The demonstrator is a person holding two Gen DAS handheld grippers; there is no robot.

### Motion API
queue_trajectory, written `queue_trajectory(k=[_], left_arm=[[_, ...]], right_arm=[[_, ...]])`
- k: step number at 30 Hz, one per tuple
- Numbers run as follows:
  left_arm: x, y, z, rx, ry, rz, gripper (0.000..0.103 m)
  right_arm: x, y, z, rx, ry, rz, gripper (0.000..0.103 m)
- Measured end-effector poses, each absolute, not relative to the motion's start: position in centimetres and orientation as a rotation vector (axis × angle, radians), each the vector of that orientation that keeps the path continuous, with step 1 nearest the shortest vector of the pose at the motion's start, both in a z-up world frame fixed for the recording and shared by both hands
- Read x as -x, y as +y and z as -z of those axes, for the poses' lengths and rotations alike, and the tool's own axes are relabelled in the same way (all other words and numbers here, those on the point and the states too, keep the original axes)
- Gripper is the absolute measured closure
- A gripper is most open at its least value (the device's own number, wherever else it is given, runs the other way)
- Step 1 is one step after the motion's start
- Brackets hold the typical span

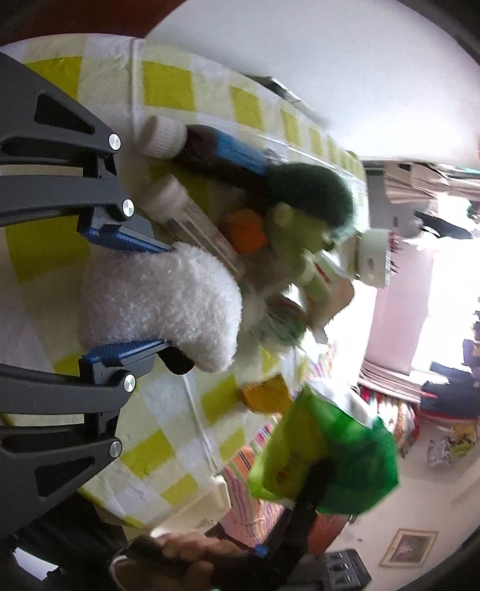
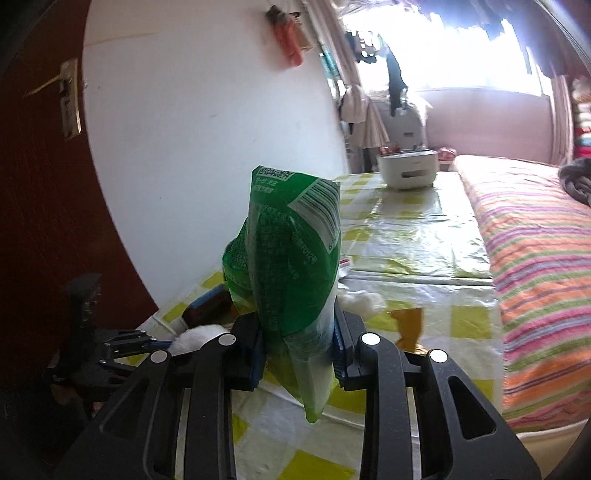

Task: Collect trash
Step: 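Carry the green bag and white plush to the white bin and release both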

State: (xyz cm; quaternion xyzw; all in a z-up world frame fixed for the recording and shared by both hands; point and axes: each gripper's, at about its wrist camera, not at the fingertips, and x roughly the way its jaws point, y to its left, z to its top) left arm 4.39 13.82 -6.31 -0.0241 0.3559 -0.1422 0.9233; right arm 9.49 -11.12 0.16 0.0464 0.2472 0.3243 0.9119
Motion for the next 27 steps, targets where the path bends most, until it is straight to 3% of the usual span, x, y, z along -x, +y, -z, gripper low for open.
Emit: queue_trajectory(k=[18, 27], left_arm=[[-9.7, 2.4, -0.8, 0.075, 0.557, 0.400, 0.063], [-8.9, -2.6, 1.6, 0.032, 0.568, 0.517, 0.063]], right_arm=[[-9.7, -20.3, 0.2, -0.152, 0.417, -0.371, 0.075], [-8.5, -24.6, 0.9, -0.113, 0.384, -0.206, 0.074]])
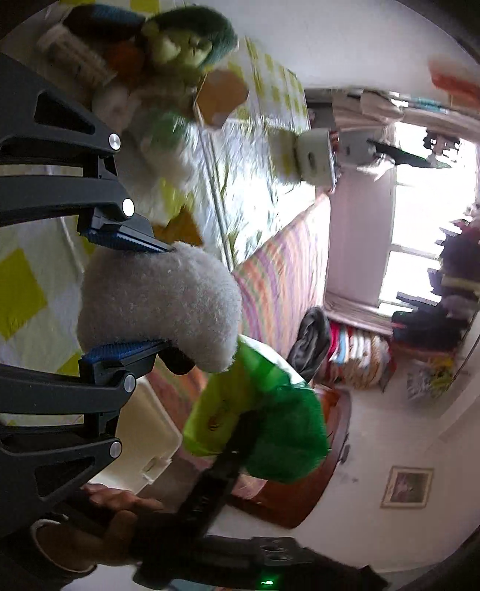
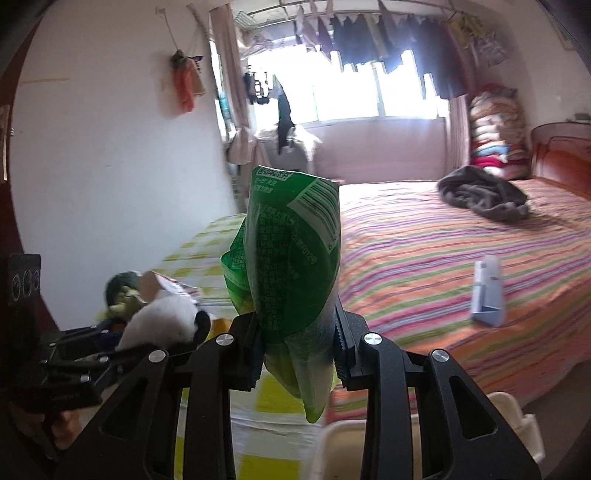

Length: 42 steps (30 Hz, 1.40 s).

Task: Collect trash
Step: 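Carry the green bag and white plush to the white bin and release both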

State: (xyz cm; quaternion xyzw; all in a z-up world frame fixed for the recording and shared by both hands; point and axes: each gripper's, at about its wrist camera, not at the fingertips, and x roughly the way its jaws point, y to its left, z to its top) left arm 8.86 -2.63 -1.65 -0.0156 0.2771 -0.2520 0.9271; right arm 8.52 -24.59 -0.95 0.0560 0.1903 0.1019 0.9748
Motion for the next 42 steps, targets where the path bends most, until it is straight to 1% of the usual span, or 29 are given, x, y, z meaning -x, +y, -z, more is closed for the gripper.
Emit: queue_trajectory(k=[10, 20, 22, 24, 25, 26, 27, 29, 38, 40, 42], left_arm=[[-8.0, -6.9, 1.1, 0.017, 0.564, 0.611, 0.062], [-6.0, -11.2, 1.9, -0.031, 0.589, 0.706, 0.062], [-5.8, -11.9, 2.0, -0.038, 0.593, 0.719, 0.062], [-5.5, -12.4, 2.0, -0.042, 0.594, 0.731, 0.062], [-5.4, -12.5, 2.1, -0.043, 0.595, 0.733, 0.062], [-5.3, -12.7, 2.1, -0.044, 0.595, 0.734, 0.062], [-5.3, -12.8, 2.0, -0.047, 0.594, 0.736, 0.062], [-5.1, -13.1, 2.0, -0.051, 0.594, 0.737, 0.062], [-5.1, -13.7, 2.2, -0.038, 0.619, 0.747, 0.060], [-5.1, -14.1, 2.0, -0.032, 0.621, 0.754, 0.056], [-5.0, -14.7, 1.9, -0.032, 0.625, 0.770, 0.055]], right_arm=[[-4.4, -28.5, 1.3, -0.063, 0.351, -0.021, 0.072], [-0.3, -33.6, 3.3, -0.138, 0.366, 0.123, 0.067], [0.3, -34.0, 3.6, -0.147, 0.366, 0.143, 0.063], [0.7, -34.2, 3.6, -0.157, 0.367, 0.161, 0.055], [0.9, -34.4, 3.7, -0.164, 0.364, 0.170, 0.054], [1.1, -34.7, 3.7, -0.170, 0.359, 0.179, 0.047], [1.3, -34.9, 3.6, -0.179, 0.352, 0.184, 0.038], [1.7, -35.3, 3.4, -0.201, 0.333, 0.186, 0.032], [2.8, -36.8, 2.8, -0.288, 0.287, 0.210, 0.030], [3.1, -36.8, 2.6, -0.290, 0.267, 0.216, 0.030], [3.5, -36.7, 2.3, -0.292, 0.242, 0.222, 0.030]])
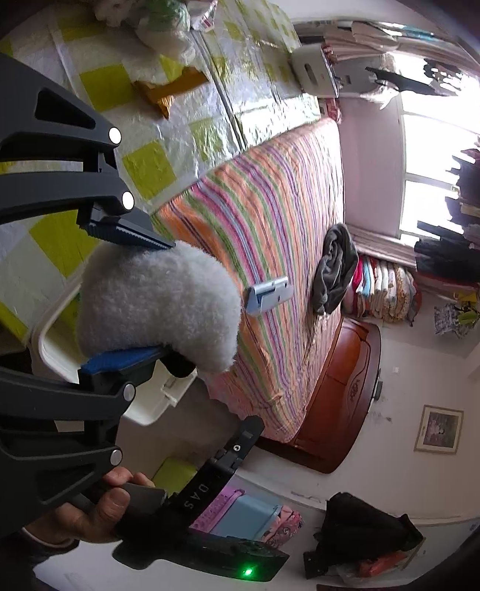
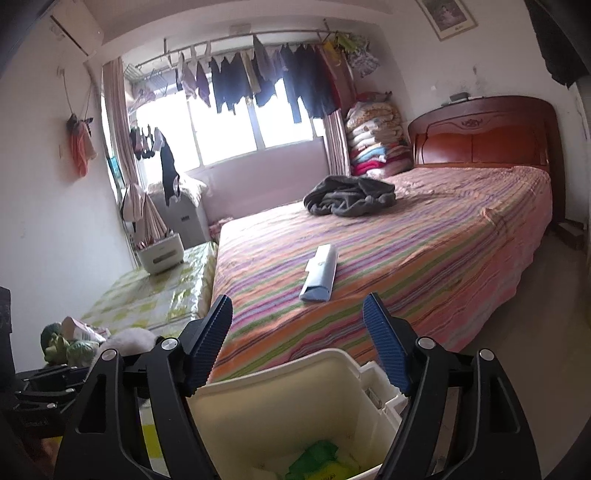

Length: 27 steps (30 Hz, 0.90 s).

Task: Collect trash
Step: 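Carry the green bag and white plush to the white bin and release both, then grasp the yellow paper scrap with the right tool while the left tool grasps the white-capped tube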

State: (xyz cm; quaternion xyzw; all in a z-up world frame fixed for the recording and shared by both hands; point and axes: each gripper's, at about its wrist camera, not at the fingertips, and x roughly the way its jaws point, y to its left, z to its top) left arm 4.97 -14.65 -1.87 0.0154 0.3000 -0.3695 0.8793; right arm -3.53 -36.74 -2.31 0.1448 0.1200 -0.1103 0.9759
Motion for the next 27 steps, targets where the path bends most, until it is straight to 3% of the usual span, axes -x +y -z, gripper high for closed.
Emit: queue_trajectory(k=[8, 16, 27], left_arm=[[-4.3, -16.2, 1.6, -0.022, 0.595, 0.761, 0.028], [-4.6, -14.6, 1.1, -0.020, 0.591, 0.697, 0.027], [-6.9, -6.1, -0.2, -0.011, 0.541, 0.433, 0.027]], right_arm=[[4.0, -37.3, 2.4, -0.318, 0.230, 0.231, 0.030], [3.6, -36.8, 2.5, -0.311, 0.236, 0.204, 0.030], [-1.2, -30.5, 1.9, -0.277, 0.294, 0.035, 0.030]])
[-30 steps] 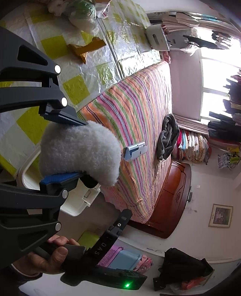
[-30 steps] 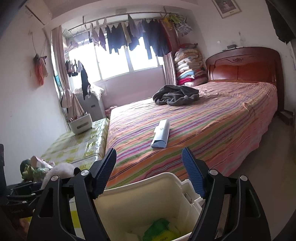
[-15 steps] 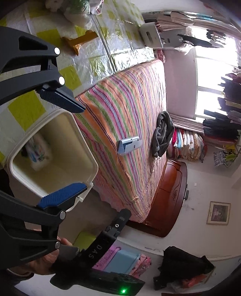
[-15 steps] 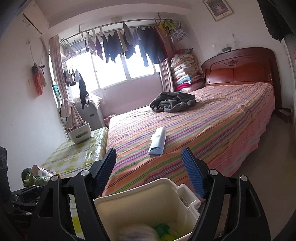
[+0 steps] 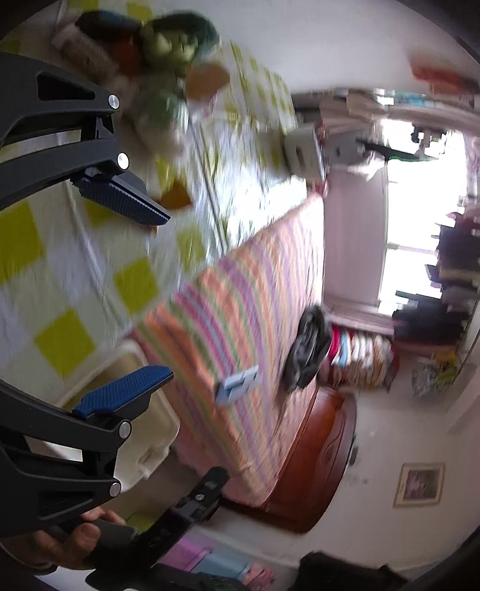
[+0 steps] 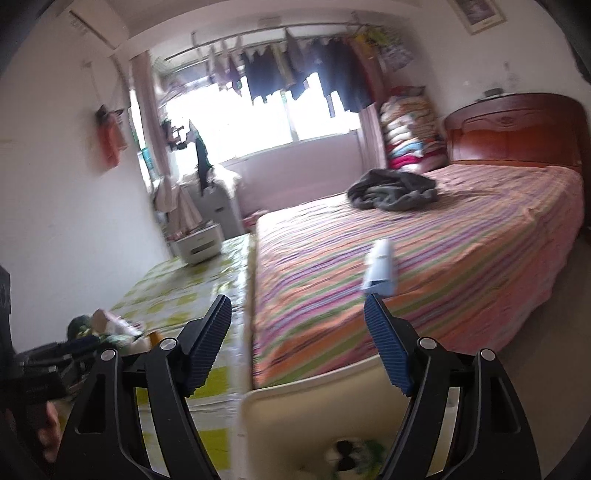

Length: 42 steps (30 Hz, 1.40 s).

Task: Collect trash
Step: 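Grasp the yellow paper scrap with the right tool while the left tool grasps the white-capped tube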

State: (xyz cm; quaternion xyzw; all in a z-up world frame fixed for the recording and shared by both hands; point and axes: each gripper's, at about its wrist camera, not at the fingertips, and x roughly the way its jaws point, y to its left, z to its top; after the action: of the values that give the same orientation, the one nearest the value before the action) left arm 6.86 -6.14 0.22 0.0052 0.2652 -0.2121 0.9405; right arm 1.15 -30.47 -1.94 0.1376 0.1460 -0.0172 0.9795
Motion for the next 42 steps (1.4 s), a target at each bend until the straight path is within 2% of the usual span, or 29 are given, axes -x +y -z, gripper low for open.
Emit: queue_trajectory(k=[13, 20, 25, 32, 42], left_arm=[[-9.7, 3.7, 1.0, 0.013, 0.573, 0.197, 0.027], [-10.1, 6.8, 2.6, -0.113, 0.666, 0.163, 0.027], [-10.4, 9.2, 4.1, -0.208, 0.726, 0.166, 0.027], [-13.5, 13.3, 6.7, -0.070, 0.893, 0.223, 0.027], [-14.5, 13.5, 8.8, -0.047, 0.972, 0.229, 0.027]], right_arm=[[-6.9, -19.3, 2.7, -0.198, 0.391, -0.189, 0.029], [-9.4, -15.4, 3.8, -0.191, 0.455, -0.270, 0.029], [-10.4, -14.1, 4.3, -0.192, 0.482, -0.305, 0.029], [-10.9, -13.4, 4.7, -0.197, 0.508, -0.316, 0.029], [-12.4, -13.0, 5.1, -0.176, 0.543, -0.309, 0.029]])
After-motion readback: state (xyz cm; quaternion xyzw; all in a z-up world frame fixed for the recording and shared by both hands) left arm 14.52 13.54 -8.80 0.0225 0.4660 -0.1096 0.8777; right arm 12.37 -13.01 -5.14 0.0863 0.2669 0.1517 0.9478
